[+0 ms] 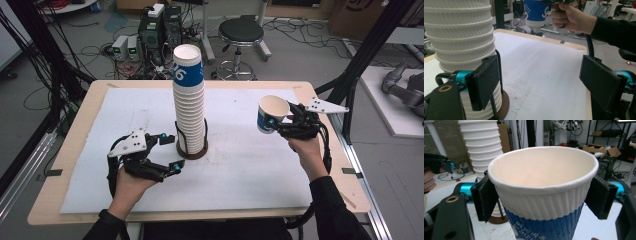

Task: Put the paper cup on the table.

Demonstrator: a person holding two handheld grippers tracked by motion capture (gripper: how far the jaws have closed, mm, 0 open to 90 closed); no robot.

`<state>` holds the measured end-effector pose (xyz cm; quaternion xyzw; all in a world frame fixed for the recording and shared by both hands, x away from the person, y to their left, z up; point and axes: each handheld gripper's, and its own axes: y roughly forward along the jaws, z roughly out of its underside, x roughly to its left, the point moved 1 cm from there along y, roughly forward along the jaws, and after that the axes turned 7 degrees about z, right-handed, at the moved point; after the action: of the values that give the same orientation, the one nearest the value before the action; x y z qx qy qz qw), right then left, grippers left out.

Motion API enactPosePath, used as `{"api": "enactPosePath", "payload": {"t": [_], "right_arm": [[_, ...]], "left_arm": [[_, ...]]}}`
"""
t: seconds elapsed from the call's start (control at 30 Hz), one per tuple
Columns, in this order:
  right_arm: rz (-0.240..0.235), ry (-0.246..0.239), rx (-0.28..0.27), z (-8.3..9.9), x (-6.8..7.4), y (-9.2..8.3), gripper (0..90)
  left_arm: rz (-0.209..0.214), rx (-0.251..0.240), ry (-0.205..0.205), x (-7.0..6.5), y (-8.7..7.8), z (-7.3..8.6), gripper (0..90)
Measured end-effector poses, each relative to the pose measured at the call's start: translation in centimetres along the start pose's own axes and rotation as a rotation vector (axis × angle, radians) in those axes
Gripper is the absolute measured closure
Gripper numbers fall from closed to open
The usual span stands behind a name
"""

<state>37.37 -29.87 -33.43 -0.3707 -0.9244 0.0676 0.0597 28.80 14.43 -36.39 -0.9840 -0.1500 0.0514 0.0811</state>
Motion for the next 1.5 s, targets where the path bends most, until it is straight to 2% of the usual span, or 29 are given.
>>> {"api": "enactPosePath", "payload": {"t": [0.27,0.83,1.07,1.5], "right_arm": [[0.040,0.014,0.012,0.4,-1.0,0.6,21.6],[0.170,0.061,0.038,1.7,-3.0,1.9,21.6],[0.189,0.088,0.056,2.5,-3.4,2.4,21.6],[0.235,0.094,0.079,3.9,-3.7,2.9,21.8]], "left_arm": [[-0.009,0.004,-0.002,-0.1,0.0,0.0,16.3],[-0.007,0.009,0.006,-0.2,0.2,0.1,16.3],[-0.010,0.012,0.008,-0.2,0.1,0.1,16.3],[-0.004,0.015,0.008,-0.3,0.3,0.2,16.4]]}}
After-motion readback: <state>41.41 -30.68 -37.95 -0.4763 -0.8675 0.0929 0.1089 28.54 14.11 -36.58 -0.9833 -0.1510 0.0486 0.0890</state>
